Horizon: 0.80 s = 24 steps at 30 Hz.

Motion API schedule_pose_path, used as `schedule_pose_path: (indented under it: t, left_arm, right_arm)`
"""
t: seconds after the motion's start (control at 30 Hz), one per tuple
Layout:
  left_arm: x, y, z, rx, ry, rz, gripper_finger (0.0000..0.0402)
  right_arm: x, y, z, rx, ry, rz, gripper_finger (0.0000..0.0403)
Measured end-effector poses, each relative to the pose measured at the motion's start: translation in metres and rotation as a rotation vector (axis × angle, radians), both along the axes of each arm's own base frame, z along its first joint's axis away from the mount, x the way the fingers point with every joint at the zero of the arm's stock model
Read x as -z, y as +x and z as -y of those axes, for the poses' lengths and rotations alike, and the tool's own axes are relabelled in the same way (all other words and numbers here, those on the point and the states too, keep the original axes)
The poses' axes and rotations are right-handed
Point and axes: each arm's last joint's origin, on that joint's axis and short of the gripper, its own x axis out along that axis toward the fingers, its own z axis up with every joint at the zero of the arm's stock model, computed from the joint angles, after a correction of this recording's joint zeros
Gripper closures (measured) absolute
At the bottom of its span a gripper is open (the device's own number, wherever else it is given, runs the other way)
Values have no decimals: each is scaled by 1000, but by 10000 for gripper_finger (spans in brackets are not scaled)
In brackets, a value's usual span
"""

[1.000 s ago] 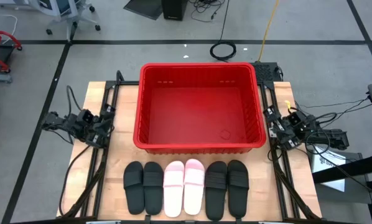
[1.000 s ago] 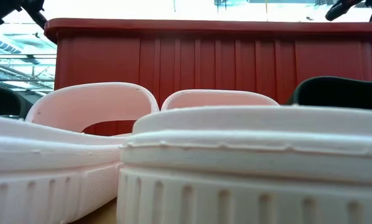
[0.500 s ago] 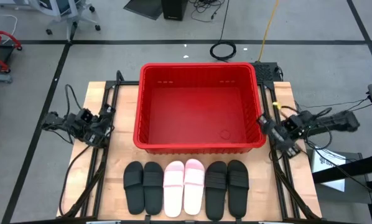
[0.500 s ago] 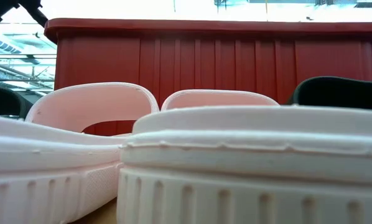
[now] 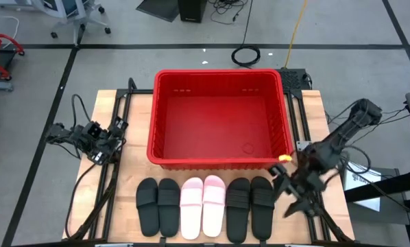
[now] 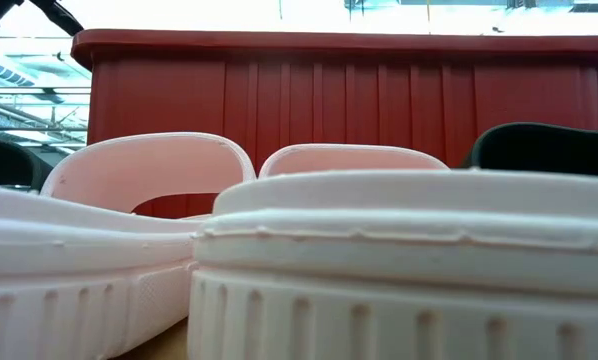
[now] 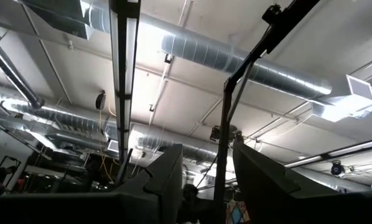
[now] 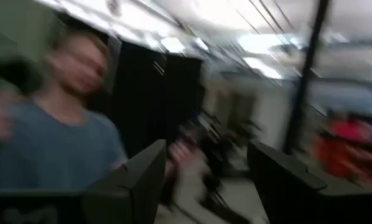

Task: Pick and place slides into bin
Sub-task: Put the black slide into the red bin

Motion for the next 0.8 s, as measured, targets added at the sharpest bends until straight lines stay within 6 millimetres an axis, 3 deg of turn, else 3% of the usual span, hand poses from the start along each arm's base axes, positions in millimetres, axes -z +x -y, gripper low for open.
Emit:
schedule_pose_path:
  t: [0.3, 0.57, 0.8]
  left_arm:
    - [-2, -2, -1, -16, 5, 27, 254]
    - [-3, -3, -1, -49, 27, 46, 254]
    - [-3, -3, -1, -29, 11, 44, 254]
  right_arm:
    - [-7, 1, -47, 327, -156, -157, 190]
    - [-9, -4, -90, 748, -339, -208, 190]
    - [12, 2, -120, 1042, -458, -217, 190]
